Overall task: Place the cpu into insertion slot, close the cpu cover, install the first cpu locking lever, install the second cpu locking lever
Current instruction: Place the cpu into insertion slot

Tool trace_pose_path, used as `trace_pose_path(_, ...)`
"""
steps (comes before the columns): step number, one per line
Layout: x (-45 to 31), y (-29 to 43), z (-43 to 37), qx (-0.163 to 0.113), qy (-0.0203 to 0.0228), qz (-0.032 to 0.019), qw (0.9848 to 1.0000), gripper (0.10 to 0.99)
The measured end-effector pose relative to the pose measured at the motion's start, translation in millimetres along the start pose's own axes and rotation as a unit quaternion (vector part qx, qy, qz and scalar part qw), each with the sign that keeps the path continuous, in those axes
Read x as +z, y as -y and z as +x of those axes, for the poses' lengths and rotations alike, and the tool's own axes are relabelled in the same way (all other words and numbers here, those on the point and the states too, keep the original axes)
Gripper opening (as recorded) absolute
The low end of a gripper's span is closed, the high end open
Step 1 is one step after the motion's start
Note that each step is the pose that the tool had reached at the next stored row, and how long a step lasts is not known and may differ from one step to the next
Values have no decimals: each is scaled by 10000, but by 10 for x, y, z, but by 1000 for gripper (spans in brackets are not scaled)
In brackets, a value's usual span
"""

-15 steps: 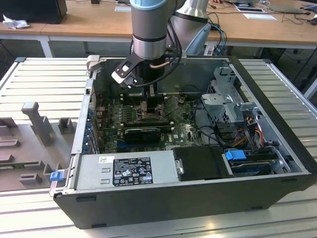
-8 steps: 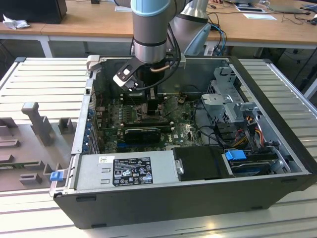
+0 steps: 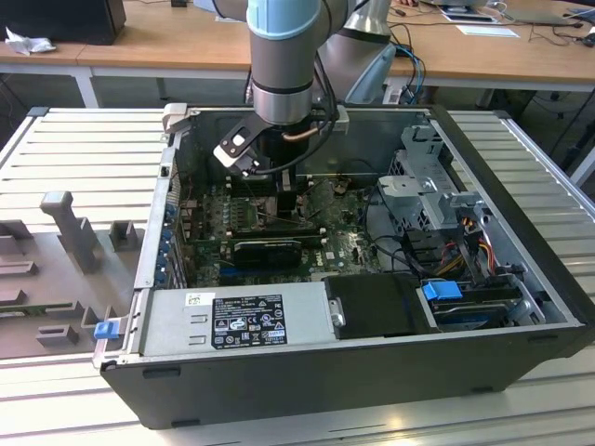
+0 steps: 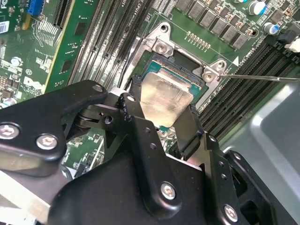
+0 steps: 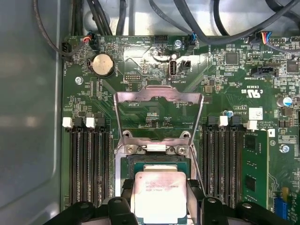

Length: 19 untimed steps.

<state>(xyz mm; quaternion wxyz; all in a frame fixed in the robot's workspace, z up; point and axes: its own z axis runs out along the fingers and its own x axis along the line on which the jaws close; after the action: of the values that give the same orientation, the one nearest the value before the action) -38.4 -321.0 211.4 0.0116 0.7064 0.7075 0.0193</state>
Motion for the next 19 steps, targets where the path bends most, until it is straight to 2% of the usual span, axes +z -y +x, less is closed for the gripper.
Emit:
trace_pose_path(5,61,2,17,4,31,7,10000,529)
trace_pose_path(8,85,0,22,5,35,13,10000,529)
trace_pose_path(16,91,0,22,5,41,13,10000,529)
trace_pose_path(18,91,0,22,5,42,13,10000,541)
trace_pose_path(19,91,0,22,5,42,13,10000,604)
